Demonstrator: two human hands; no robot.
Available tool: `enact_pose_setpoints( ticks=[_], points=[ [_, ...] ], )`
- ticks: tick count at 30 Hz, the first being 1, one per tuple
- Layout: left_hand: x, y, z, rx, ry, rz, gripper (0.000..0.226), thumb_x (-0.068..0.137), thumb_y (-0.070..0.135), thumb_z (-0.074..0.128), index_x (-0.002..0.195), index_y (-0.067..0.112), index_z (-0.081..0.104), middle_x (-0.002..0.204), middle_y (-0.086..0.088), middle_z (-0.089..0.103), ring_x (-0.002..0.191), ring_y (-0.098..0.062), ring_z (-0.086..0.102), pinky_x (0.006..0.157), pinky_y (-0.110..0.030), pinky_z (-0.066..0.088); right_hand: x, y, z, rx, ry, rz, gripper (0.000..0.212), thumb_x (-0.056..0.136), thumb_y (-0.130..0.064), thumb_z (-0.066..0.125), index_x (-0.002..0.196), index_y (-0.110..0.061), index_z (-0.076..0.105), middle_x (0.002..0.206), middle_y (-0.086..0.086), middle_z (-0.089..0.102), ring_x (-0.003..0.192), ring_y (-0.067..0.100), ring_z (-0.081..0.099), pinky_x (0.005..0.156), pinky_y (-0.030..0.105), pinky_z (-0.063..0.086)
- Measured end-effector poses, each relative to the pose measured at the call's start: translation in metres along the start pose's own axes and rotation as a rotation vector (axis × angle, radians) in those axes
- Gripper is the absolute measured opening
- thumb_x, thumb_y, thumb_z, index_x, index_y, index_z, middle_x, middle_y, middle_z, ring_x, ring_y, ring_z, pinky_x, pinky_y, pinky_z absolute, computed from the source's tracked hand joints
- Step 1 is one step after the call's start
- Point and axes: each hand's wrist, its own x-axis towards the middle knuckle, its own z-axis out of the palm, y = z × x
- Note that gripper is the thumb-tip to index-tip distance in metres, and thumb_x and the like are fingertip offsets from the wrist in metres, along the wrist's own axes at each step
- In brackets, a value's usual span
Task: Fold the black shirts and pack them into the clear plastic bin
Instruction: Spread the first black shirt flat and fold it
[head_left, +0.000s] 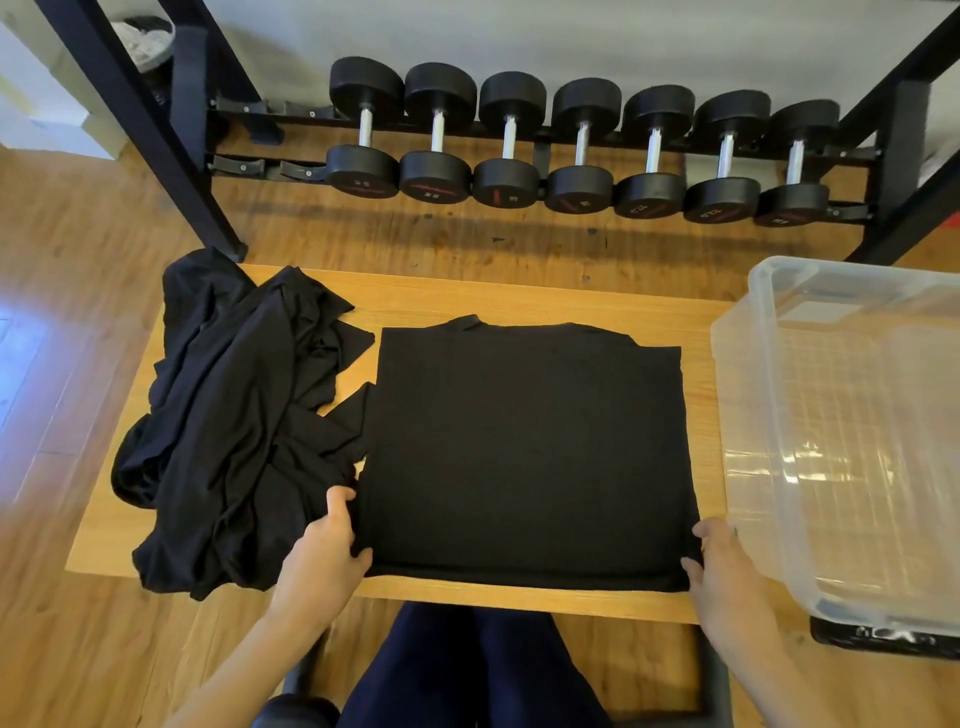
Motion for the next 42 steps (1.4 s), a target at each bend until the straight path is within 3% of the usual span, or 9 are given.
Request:
enact_pose_setpoints(
  ticks=[5,9,13,18,27,32,36,40,42],
  points=[
    [0.009,0.015,-0.021,0.314,0.020,0.056,0.064,0.091,0.043,0.061,0.141,0.023,0.027,0.084,0.008,0.064,0.075,-0.009,0.064,0.062,-0.022,0.051,0.009,-0.023,-0.018,-0.106,0.141,-0.162,0.046,0.092,-0.023,0.063,0.134,-0.014,0.046,0.128,0.009,0.053,0.111,0.022,0.060,0.084,0.032,0.054],
    [0.054,0.041,-0.056,0.052,0.170,0.231,0.033,0.092,0.031,0.063,0.123,0.024,0.055,0.079,0.010,0.063,0.074,-0.009,0.063,0.068,-0.033,0.053,0.055,-0.061,-0.037,0.113,0.235,-0.294,0.037,0.096,-0.020,0.057,0.132,-0.014,0.051,0.133,0.008,0.049,0.119,0.024,0.054,0.093,0.038,0.051],
    [0.119,0.063,-0.064,-0.196,0.238,0.336,0.028,0.098,0.016,0.053,0.124,0.022,0.061,0.118,0.002,0.061,0.111,-0.016,0.060,0.095,-0.039,0.050,0.113,-0.097,-0.049,0.137,0.321,-0.372,0.029,0.098,-0.012,0.051,0.126,-0.007,0.057,0.129,0.008,0.053,0.116,0.025,0.055,0.100,0.039,0.047],
    [0.168,0.078,-0.060,-0.066,0.257,0.312,0.045,0.099,0.013,0.049,0.144,0.013,0.044,0.143,-0.008,0.043,0.127,-0.025,0.047,0.105,-0.037,0.041,0.154,-0.120,-0.058,0.004,0.279,-0.301,0.034,0.099,-0.009,0.049,0.133,-0.005,0.053,0.137,0.011,0.047,0.121,0.029,0.051,0.096,0.039,0.046],
    [0.184,0.080,-0.062,-0.089,0.256,0.272,0.036,0.089,0.020,0.069,0.121,0.007,0.059,0.114,-0.007,0.052,0.100,-0.017,0.053,0.090,-0.030,0.044,0.174,-0.111,-0.059,-0.083,0.305,-0.232,0.024,0.096,-0.016,0.057,0.118,-0.005,0.061,0.119,0.014,0.052,0.098,0.032,0.059,0.081,0.041,0.051],
    [0.180,0.083,-0.067,-0.161,0.222,0.189,0.025,0.085,0.024,0.074,0.102,0.016,0.058,0.095,-0.002,0.057,0.078,-0.022,0.057,0.080,-0.043,0.054,0.172,-0.112,-0.061,-0.080,0.299,-0.234,0.021,0.098,-0.016,0.052,0.113,-0.003,0.058,0.117,0.014,0.051,0.092,0.032,0.059,0.074,0.040,0.048],
    [0.174,0.083,-0.074,-0.329,0.181,0.145,0.025,0.081,0.022,0.078,0.093,0.012,0.059,0.091,-0.006,0.066,0.085,-0.027,0.066,0.079,-0.041,0.056,0.164,-0.112,-0.063,0.022,0.323,-0.261,0.012,0.097,-0.011,0.050,0.107,-0.006,0.052,0.099,0.014,0.060,0.082,0.030,0.060,0.070,0.042,0.052],
    [0.166,0.081,-0.096,-0.462,0.055,0.117,0.028,0.072,0.024,0.085,0.086,0.010,0.064,0.090,-0.011,0.072,0.091,-0.024,0.069,0.093,-0.038,0.052,0.152,-0.110,-0.072,0.100,0.346,-0.297,0.011,0.094,-0.001,0.050,0.100,-0.006,0.057,0.100,0.013,0.059,0.082,0.030,0.059,0.072,0.045,0.053],
    [0.161,0.081,-0.108,-0.469,0.038,0.136,0.026,0.070,0.024,0.085,0.082,0.012,0.065,0.084,-0.010,0.070,0.085,-0.021,0.067,0.088,-0.035,0.053,0.148,-0.109,-0.079,0.160,0.346,-0.290,0.013,0.094,0.000,0.047,0.097,-0.009,0.056,0.096,0.014,0.059,0.079,0.030,0.062,0.071,0.047,0.055]
  ],
)
